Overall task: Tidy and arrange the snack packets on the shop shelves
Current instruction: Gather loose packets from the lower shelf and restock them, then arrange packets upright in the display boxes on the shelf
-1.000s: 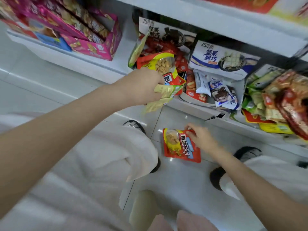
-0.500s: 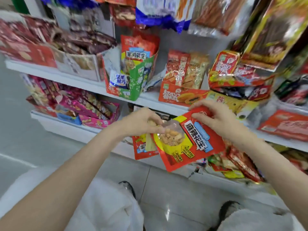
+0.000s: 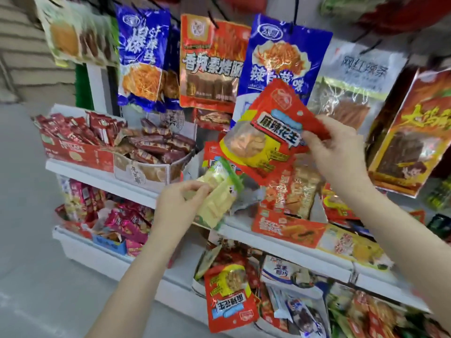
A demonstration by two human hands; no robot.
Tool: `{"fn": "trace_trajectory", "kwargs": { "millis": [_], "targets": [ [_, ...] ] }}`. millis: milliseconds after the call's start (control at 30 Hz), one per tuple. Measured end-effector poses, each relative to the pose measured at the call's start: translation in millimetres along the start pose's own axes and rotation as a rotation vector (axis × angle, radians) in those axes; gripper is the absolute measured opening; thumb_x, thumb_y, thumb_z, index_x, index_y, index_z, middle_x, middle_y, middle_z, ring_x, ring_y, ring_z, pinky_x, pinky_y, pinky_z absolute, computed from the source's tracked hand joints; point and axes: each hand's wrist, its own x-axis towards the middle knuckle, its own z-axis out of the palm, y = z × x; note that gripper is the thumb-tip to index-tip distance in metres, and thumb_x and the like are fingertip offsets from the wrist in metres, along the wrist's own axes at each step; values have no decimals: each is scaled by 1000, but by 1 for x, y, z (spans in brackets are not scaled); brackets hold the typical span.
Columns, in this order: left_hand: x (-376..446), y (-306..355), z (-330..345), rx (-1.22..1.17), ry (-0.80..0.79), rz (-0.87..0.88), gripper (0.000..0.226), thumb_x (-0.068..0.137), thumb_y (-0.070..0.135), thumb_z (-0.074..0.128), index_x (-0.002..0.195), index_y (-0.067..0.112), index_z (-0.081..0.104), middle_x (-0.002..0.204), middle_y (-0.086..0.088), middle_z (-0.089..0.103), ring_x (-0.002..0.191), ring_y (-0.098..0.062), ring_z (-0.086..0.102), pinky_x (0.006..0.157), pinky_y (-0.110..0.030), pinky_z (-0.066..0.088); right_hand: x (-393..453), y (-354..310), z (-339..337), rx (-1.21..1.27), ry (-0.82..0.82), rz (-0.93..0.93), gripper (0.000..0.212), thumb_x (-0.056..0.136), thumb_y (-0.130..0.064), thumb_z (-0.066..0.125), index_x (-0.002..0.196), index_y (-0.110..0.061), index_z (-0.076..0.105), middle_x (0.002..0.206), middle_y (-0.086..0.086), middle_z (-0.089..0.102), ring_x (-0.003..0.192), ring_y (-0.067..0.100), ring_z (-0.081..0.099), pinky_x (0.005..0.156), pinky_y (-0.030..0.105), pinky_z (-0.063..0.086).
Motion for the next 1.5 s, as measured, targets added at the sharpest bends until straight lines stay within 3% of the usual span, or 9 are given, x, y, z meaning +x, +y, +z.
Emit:
{"fn": "trace_trajectory", "kwargs": {
  "millis": [167, 300, 700, 900, 1033, 1167, 1267, 1367, 1500],
  "targets": [
    [13, -10, -13, 33, 91, -118, 21, 83, 19, 60, 66, 29, 66, 70, 18, 62, 72, -2, 56, 58, -7, 36, 38, 8, 91, -343, -120, -230, 20, 93, -12, 47, 106, -5, 59, 91, 20, 67, 85, 38, 61, 75, 42, 45],
    [16, -18, -14, 45, 36, -210, 16, 84, 20, 59, 75, 24, 71, 74, 10, 66, 79, -12, 59, 66, -23, 41, 34, 34, 142, -682, -465, -117, 18, 95, -8, 40, 110, -6, 48, 97, 22, 64, 92, 41, 60, 69, 41, 43],
    [16, -25, -28, -25, 150, -246, 29, 82, 1, 53, 75, 24, 68, 63, 6, 62, 33, -5, 29, 38, -20, 25, 62, 44, 162, -839, -754, 82, 30, 91, 2, 43, 119, 1, 52, 122, 19, 55, 111, 36, 55, 84, 37, 45],
    [4, -18, -23, -25, 158, -165, 27, 83, 1, 53, 82, 25, 66, 77, 15, 64, 30, -7, 28, 34, -13, 24, 39, 45, 147, -586, -440, -18, 31, 91, -5, 46, 122, -2, 45, 121, 17, 50, 110, 33, 49, 88, 36, 39],
    [-1, -18, -25, -22, 96, -85, 28, 82, 0, 55, 77, 26, 64, 85, 17, 64, 55, -4, 45, 48, -15, 36, -7, 30, 104, -293, -329, -61, 30, 93, -17, 49, 123, -13, 49, 106, 3, 54, 95, 19, 49, 81, 26, 36],
    [-14, -8, -20, 129, 67, 296, 20, 81, 10, 54, 75, 28, 58, 90, 17, 60, 72, 6, 52, 60, -5, 37, -49, 15, 61, 491, -690, 554, 29, 97, -27, 42, 125, -22, 47, 80, 17, 69, 65, 25, 62, 60, 29, 51],
    [-27, -1, 3, 234, -32, 538, 14, 81, 17, 47, 83, 30, 54, 89, 16, 55, 82, 3, 51, 72, -10, 39, -67, 30, 34, 866, -788, 806, 40, 94, -46, 33, 126, -28, 48, 93, 23, 70, 76, 27, 68, 63, 27, 55],
    [-38, -2, 38, 262, -215, 644, 18, 83, 12, 47, 83, 29, 52, 89, 20, 53, 90, -4, 49, 80, -14, 38, -79, 46, 8, 919, -696, 907, 49, 93, -48, 34, 114, -14, 61, 101, 23, 69, 92, 28, 69, 70, 26, 57],
    [-50, -2, 73, 75, -475, 314, 30, 86, 6, 58, 76, 34, 60, 103, 32, 52, 109, 15, 39, 93, -8, 31, -106, 74, -29, 675, -460, 936, 19, 79, -20, 63, 92, -7, 65, 90, 12, 71, 74, 16, 69, 67, 22, 54]
  ]
}}
